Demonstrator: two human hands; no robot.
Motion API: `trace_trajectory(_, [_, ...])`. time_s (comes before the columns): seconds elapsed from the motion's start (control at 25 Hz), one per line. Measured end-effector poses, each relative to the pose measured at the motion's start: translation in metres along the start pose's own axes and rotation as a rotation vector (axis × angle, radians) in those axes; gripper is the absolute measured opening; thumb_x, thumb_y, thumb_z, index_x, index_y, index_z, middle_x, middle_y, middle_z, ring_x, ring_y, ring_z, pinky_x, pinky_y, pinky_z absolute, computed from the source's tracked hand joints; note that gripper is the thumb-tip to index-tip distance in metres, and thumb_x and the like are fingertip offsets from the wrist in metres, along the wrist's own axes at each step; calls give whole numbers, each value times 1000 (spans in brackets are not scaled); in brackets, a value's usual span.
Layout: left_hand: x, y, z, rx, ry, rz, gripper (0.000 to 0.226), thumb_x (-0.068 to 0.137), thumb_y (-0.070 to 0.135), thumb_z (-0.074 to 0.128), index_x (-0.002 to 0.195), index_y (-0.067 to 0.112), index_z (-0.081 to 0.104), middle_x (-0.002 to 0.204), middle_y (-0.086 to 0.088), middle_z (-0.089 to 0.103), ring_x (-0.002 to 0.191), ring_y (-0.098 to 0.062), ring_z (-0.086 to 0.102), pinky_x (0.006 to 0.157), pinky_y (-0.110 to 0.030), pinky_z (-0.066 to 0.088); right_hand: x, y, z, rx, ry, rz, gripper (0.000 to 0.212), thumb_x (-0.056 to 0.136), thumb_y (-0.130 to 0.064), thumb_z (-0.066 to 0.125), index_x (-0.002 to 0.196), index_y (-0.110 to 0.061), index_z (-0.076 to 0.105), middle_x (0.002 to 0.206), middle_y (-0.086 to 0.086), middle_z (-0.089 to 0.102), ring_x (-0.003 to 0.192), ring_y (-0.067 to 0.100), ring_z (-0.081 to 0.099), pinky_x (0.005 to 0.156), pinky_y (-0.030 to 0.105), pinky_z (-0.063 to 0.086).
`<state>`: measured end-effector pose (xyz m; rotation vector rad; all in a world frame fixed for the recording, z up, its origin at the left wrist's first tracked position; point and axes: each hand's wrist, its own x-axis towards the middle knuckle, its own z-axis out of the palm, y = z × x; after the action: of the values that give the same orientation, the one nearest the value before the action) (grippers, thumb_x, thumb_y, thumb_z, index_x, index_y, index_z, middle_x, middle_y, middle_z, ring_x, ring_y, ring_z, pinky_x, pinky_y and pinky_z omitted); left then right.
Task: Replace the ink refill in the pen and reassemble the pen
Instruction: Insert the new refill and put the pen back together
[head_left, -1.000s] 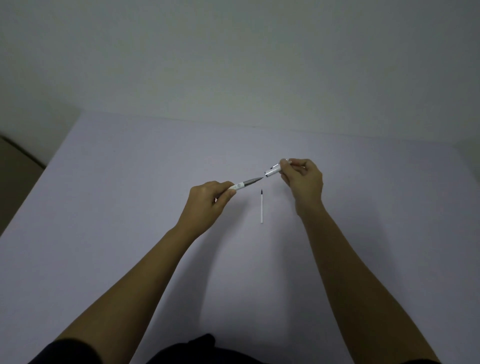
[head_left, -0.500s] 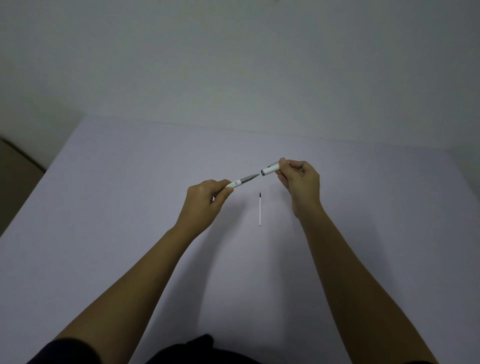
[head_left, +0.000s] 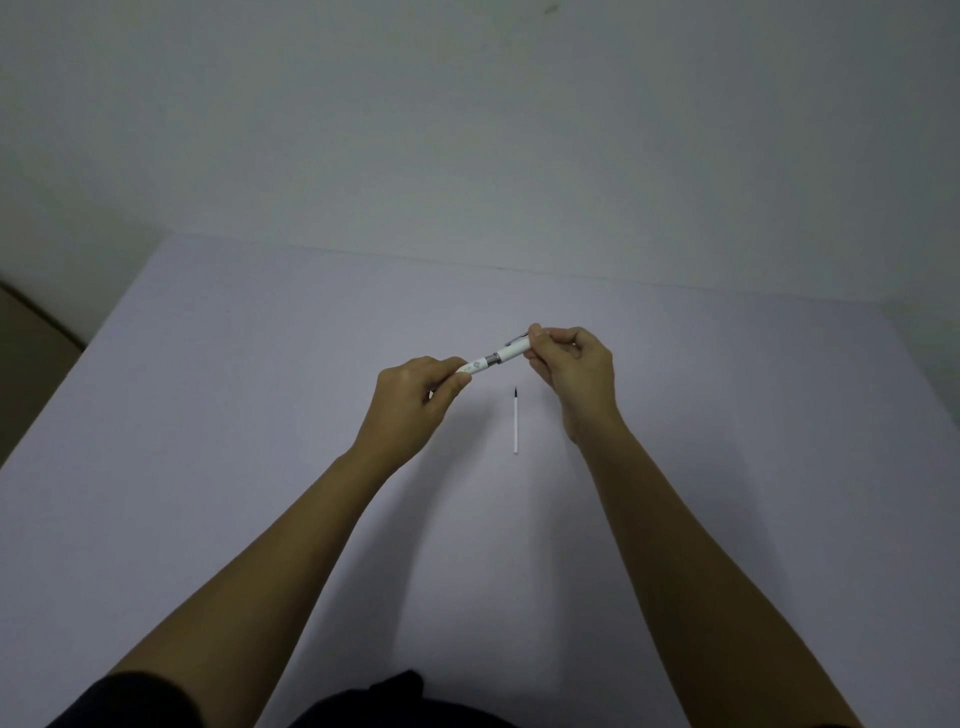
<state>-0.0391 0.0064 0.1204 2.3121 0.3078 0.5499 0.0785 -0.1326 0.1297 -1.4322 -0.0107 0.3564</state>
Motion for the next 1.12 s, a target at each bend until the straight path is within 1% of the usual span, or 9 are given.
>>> trace_trajectory(0.28, [-3, 2, 4, 9, 51, -18, 15, 91, 19, 55, 90, 12, 68, 53, -3, 45, 51, -16, 40, 49, -16, 26, -4, 4, 11, -54, -25, 4, 15, 80, -18, 71, 78, -12, 58, 90, 15, 72, 80, 17, 72, 76, 25, 56])
trace_trajectory(0.4, [-1, 3, 7, 44, -26, -39, 16, 90, 19, 55, 91, 11, 69, 56, -8, 53, 53, -23, 47, 50, -27, 34, 3, 5, 9, -105, -25, 3, 14, 79, -21, 72, 78, -14, 59, 86, 10, 73, 78, 16, 72, 79, 28, 57])
trace_trajectory(0.48, [0, 1, 12, 29, -98, -78, 17, 88, 18, 55, 95, 13, 70, 67, -12, 63, 63, -25, 55, 58, -35, 43, 10, 7, 7, -168, -27, 0, 14, 78, -22, 72, 79, -14, 61, 86, 11, 73, 78, 18, 71, 82, 31, 57])
trace_trajectory(0.6, [3, -6, 22, 53, -172, -97, 19, 87, 15, 55, 98, 13, 71, 76, -14, 65, 71, -25, 58, 65, -39, 46, 21, 17, 4, -244, -50, 7, 18, 78, -24, 72, 87, -11, 63, 92, 14, 73, 81, 19, 71, 84, 32, 58])
trace_trajectory(0.76, [8, -17, 51, 89, -259, -221, 22, 88, 17, 55, 80, 1, 67, 63, -18, 56, 58, -25, 49, 56, -36, 40, 43, 38, 0, -440, -135, -1, 28, 89, -26, 57, 108, -6, 64, 106, 14, 71, 89, 18, 70, 88, 31, 55])
trace_trajectory(0.84, [9, -25, 70, 42, -276, -344, 24, 88, 15, 55, 74, -2, 65, 60, -18, 55, 57, -25, 48, 57, -33, 41, 54, 53, -4, -708, -177, -38, 34, 97, -19, 41, 122, -3, 57, 119, 17, 65, 108, 26, 63, 99, 35, 48])
trace_trajectory(0.92, [10, -34, 90, 5, -286, -453, 25, 87, 14, 54, 74, -4, 66, 64, -25, 63, 59, -29, 54, 61, -38, 48, 60, 75, -17, -942, -193, -66, 38, 100, -15, 32, 131, 0, 47, 135, 19, 54, 126, 30, 50, 107, 33, 34])
trace_trajectory(1.0, [7, -43, 108, -3, -299, -525, 26, 88, 13, 53, 75, -6, 67, 69, -27, 66, 62, -30, 57, 65, -42, 52, 57, 103, -33, -1013, -203, -63, 40, 100, -11, 30, 136, 1, 40, 146, 18, 41, 136, 27, 37, 112, 31, 24])
trace_trajectory(1.12, [1, -50, 131, 4, -270, -575, 26, 90, 12, 52, 77, -6, 66, 71, -25, 65, 64, -32, 58, 62, -38, 49, 46, 140, -56, -1152, -231, -103, 43, 99, -9, 27, 141, -1, 30, 154, 15, 25, 144, 25, 19, 118, 35, 15])
